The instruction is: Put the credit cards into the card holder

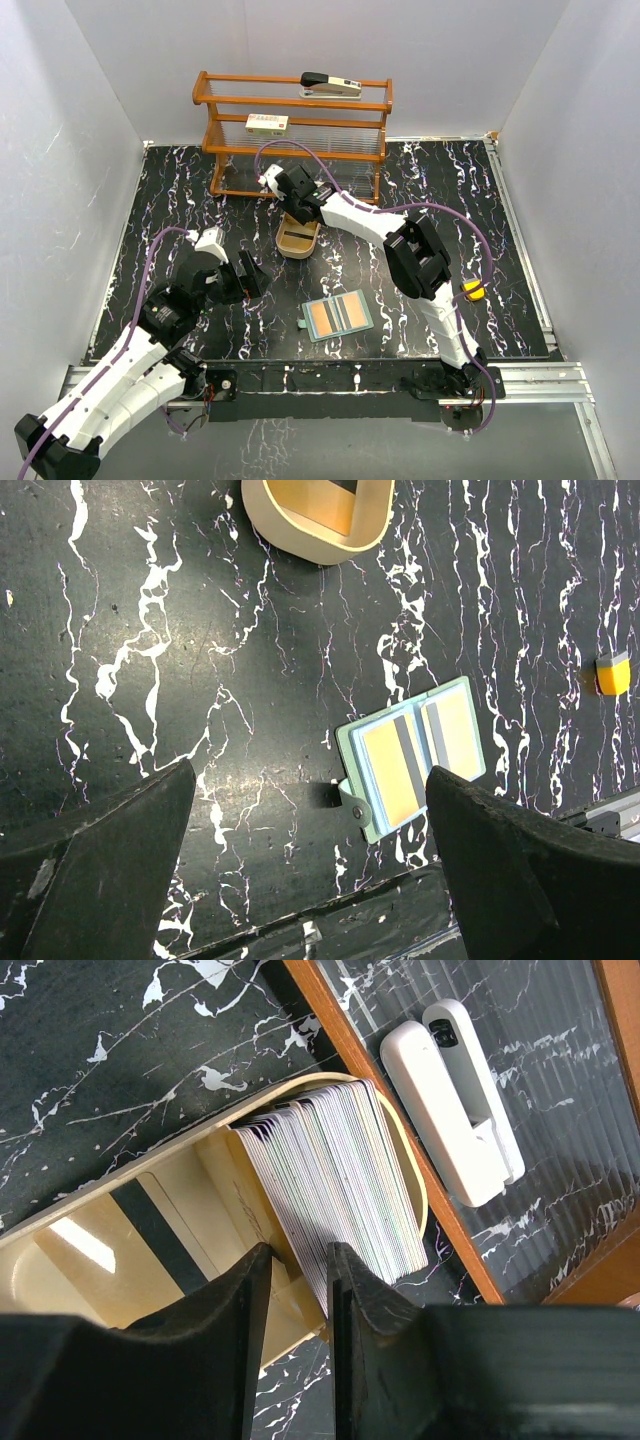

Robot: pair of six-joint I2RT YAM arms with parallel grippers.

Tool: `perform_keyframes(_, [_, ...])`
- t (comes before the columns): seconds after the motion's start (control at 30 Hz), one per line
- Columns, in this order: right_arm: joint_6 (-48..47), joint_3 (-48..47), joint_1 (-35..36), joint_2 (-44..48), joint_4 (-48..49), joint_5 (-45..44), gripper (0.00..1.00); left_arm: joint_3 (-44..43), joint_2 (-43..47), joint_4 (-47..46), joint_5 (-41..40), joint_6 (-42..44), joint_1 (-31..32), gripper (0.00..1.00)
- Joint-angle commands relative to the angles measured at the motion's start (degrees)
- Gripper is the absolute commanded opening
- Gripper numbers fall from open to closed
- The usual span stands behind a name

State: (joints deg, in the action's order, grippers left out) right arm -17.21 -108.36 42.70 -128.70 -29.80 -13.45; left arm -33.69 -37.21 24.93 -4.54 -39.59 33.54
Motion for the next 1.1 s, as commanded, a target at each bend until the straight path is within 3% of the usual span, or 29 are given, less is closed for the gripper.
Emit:
perform_keyframes(0.0, [-0.08, -2.58, -1.28, 4.19, 3.78, -2.9, 0.26, 0.24, -0.05, -0.05, -0.16, 0.48, -0.23, 0.98])
perform_keyframes(0.33, [-0.35, -3.1, -1.26, 4.84, 3.52, -2.2, 0.29, 0.34, -0.28, -0.22, -0.17, 0.57, -0.23, 0.98])
perform_keyframes(0.47, [-0.58, -3.13, -1.26, 5.0, 3.37, -1.59, 0.21, 0.35, -0.23, -0.23, -0.21, 0.64, -0.22, 0.99])
perform_keyframes(0.7, [-0.47, -3.56, -1.19, 5.52, 2.96, -1.09, 0.21, 0.3, -0.32, -0.32, -0.04, 0.7, -0.18, 0.98])
perform_keyframes(0.8, [-0.49, -3.62, -1.28, 6.1, 2.35, 0.22, 0.12, 0.38, -0.31, -0.36, 0.1, 0.74, -0.2, 0.98])
perform_keyframes(1.07, [-0.65, -3.48, -1.23, 6.84, 0.32, 2.99, 0.07, 0.06, -0.84, -0.17, 0.84, 0.7, -0.23, 0.98])
